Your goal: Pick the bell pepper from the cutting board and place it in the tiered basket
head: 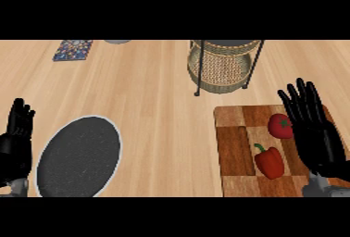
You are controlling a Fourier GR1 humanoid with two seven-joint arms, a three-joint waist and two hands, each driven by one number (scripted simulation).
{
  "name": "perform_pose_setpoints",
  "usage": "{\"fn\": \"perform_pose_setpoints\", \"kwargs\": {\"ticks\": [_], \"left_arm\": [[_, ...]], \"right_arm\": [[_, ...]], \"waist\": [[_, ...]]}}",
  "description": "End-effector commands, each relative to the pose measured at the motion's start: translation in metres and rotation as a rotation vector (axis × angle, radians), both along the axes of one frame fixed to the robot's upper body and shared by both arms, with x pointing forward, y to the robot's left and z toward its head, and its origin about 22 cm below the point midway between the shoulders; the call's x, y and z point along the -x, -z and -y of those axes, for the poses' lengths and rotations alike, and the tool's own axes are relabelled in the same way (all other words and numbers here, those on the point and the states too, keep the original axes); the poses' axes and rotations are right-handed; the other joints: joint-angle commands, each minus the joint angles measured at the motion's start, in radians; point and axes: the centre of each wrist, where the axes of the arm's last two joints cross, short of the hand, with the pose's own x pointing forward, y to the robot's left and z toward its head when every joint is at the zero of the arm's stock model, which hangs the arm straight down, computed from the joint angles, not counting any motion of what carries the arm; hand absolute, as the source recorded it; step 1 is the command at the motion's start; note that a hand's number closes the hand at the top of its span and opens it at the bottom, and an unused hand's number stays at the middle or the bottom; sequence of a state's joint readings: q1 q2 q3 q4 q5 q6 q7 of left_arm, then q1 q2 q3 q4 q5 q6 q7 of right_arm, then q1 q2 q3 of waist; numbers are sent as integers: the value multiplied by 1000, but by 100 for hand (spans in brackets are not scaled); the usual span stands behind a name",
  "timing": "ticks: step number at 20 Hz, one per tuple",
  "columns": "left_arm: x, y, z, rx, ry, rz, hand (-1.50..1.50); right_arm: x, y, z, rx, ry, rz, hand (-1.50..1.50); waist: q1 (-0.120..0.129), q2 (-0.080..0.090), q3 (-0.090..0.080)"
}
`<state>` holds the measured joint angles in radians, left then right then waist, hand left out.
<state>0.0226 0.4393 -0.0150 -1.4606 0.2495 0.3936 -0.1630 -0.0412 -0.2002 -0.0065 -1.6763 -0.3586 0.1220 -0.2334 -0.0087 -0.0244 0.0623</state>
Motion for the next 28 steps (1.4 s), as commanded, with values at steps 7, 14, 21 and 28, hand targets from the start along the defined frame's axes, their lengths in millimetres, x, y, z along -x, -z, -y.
{"fn": "perform_pose_setpoints", "kwargs": {"ticks": [7,14,21,28], "left_arm": [[-21,-12,60,30,210,39,0],[-30,-15,113,51,350,24,0],[-33,-14,122,52,357,9,0],[-37,-12,127,48,326,3,0]], "right_arm": [[-22,16,19,-670,88,63,150],[-28,13,100,-259,-616,-165,-150],[-20,-86,205,159,-676,-37,-150],[-12,-235,168,838,-678,80,-150]], "waist": [[-76,40,-14],[10,33,-56],[1,28,-59],[-13,17,-61]]}}
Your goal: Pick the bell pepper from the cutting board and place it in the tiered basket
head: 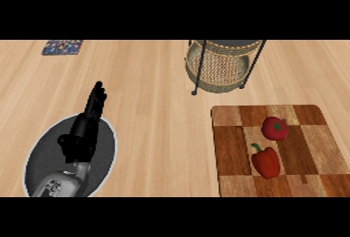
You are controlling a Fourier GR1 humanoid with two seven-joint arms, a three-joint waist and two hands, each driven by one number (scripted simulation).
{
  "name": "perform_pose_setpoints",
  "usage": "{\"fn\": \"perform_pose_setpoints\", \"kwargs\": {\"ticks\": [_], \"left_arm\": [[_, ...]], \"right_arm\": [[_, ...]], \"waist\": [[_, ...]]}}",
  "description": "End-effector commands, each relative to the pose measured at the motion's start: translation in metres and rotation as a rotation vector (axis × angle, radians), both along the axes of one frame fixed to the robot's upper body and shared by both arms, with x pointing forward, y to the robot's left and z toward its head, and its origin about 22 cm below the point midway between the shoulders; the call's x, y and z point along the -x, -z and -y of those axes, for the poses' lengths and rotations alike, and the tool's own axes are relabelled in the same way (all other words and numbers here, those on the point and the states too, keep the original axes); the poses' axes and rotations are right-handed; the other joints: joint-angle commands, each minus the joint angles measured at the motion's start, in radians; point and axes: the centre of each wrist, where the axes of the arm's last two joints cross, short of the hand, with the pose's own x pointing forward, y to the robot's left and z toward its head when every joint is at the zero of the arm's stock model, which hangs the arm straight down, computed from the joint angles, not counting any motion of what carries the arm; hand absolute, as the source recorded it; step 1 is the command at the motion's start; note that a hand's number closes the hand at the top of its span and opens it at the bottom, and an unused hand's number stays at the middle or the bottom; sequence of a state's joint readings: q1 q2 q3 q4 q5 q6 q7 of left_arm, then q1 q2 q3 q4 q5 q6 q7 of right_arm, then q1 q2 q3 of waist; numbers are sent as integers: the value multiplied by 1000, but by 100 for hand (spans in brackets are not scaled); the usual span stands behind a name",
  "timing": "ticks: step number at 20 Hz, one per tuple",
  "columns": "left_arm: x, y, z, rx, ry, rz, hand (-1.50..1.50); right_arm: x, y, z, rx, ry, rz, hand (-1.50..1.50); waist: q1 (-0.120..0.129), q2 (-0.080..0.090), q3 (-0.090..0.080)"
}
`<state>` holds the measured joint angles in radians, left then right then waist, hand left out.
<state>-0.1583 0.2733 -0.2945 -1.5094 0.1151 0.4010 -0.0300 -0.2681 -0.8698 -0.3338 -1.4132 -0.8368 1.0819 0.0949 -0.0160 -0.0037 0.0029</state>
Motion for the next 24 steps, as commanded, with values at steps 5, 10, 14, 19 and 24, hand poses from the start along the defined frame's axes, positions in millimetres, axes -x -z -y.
{"fn": "perform_pose_setpoints", "kwargs": {"ticks": [5,10,14,19,24], "left_arm": [[-6,-10,4,-14,-1,13,0],[-3,-13,11,-10,7,-3,0],[-4,-4,6,-18,12,6,0],[4,-15,26,3,8,1,0],[3,-11,7,-6,-4,-13,0]], "right_arm": [[34,-92,-69,569,-114,320,-150],[53,-75,-101,710,-90,363,-150],[56,-63,-106,758,-108,338,-150],[76,-43,-128,789,-119,368,-150],[72,-53,-141,922,-151,347,-150]], "waist": [[4,-2,1],[12,2,-1],[15,4,-2],[10,2,-2],[19,3,-3]]}}
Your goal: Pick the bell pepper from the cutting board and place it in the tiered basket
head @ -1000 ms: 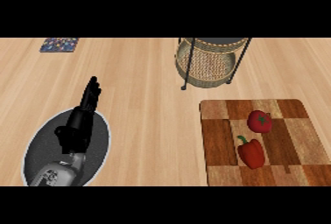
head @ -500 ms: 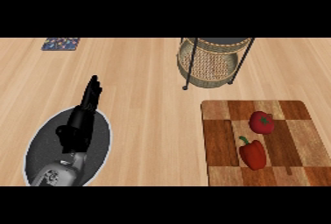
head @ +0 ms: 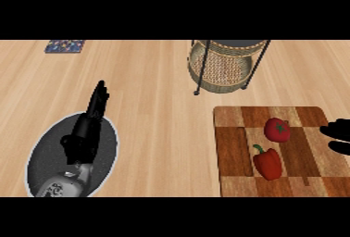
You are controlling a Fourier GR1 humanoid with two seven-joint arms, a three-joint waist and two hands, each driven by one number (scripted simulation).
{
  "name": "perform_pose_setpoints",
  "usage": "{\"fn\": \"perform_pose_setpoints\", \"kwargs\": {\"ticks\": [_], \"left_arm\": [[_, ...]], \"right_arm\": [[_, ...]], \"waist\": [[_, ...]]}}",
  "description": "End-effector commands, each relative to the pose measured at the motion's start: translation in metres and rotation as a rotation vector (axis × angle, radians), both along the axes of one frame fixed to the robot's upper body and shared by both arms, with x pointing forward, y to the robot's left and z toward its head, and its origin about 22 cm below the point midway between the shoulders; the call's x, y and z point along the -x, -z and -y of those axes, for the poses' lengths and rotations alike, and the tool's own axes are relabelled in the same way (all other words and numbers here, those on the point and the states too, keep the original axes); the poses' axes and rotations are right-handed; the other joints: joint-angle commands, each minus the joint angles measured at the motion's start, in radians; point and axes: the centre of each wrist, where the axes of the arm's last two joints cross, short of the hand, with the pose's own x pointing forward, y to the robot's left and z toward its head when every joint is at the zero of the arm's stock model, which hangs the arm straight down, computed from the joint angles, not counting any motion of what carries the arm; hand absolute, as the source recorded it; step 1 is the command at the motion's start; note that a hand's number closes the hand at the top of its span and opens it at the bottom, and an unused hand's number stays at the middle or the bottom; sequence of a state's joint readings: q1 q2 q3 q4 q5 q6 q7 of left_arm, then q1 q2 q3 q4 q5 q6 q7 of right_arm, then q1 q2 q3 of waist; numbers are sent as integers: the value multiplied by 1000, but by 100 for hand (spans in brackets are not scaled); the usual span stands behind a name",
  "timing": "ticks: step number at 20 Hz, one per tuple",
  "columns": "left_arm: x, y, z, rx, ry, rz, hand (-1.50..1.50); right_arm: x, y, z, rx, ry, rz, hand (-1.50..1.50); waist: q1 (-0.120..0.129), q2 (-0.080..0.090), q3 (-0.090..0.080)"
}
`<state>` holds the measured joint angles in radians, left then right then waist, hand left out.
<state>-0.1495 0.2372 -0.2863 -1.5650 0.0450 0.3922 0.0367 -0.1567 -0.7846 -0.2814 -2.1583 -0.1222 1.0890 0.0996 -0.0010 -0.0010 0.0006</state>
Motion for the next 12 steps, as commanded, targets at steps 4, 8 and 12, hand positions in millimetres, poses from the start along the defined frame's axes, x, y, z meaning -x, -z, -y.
{"fn": "perform_pose_setpoints", "kwargs": {"ticks": [4,8,12], "left_arm": [[-4,5,3,12,3,-4,0],[5,-10,3,5,7,7,0],[0,11,0,7,21,14,0]], "right_arm": [[-4,13,-13,179,-5,-67,-150],[-3,14,-13,195,7,-43,-150],[-12,21,-3,213,26,-12,-150]], "waist": [[5,2,0],[6,1,0],[6,3,0]]}}
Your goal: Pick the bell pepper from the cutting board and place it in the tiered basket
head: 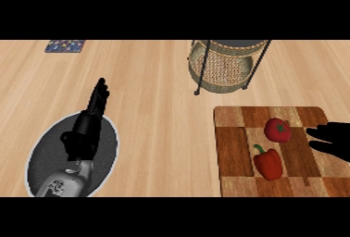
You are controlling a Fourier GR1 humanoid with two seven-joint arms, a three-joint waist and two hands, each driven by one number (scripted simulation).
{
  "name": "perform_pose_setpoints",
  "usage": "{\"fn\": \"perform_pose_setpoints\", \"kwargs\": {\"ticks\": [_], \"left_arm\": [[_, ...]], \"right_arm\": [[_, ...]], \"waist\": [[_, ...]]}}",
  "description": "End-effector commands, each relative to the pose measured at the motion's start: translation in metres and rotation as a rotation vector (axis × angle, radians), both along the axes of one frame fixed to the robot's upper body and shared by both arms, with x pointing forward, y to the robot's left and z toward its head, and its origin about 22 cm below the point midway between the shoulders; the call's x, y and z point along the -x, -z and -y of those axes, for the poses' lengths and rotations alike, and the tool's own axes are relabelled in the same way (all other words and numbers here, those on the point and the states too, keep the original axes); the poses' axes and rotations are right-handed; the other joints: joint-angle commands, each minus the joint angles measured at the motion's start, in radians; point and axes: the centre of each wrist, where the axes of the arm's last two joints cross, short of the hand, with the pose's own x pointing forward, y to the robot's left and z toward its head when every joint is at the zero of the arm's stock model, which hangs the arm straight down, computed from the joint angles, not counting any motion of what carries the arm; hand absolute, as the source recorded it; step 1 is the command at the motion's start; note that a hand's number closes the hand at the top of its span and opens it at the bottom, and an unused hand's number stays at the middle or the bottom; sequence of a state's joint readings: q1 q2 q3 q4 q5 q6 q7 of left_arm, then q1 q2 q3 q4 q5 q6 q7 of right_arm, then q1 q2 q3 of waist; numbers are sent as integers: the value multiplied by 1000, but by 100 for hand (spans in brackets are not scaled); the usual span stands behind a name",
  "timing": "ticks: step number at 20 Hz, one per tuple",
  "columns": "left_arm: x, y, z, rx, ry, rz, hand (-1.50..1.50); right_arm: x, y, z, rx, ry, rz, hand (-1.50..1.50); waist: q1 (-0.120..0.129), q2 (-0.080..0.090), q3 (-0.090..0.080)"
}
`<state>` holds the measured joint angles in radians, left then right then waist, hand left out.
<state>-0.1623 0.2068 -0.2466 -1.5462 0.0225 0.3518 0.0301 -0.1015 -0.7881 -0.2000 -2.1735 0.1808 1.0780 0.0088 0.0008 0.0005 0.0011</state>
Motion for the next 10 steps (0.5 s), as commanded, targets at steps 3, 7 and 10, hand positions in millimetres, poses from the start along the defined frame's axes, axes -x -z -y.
{"fn": "perform_pose_setpoints", "kwargs": {"ticks": [3,7,10], "left_arm": [[-2,-4,-6,-3,-3,-11,0],[-14,-3,-7,-11,-11,-13,0],[-9,-4,-1,14,7,-3,0]], "right_arm": [[-8,18,-4,105,-54,-13,-150],[10,26,-7,118,-75,25,-150],[8,19,-17,121,-127,60,-150]], "waist": [[5,2,0],[-8,0,0],[-3,-1,-1]]}}
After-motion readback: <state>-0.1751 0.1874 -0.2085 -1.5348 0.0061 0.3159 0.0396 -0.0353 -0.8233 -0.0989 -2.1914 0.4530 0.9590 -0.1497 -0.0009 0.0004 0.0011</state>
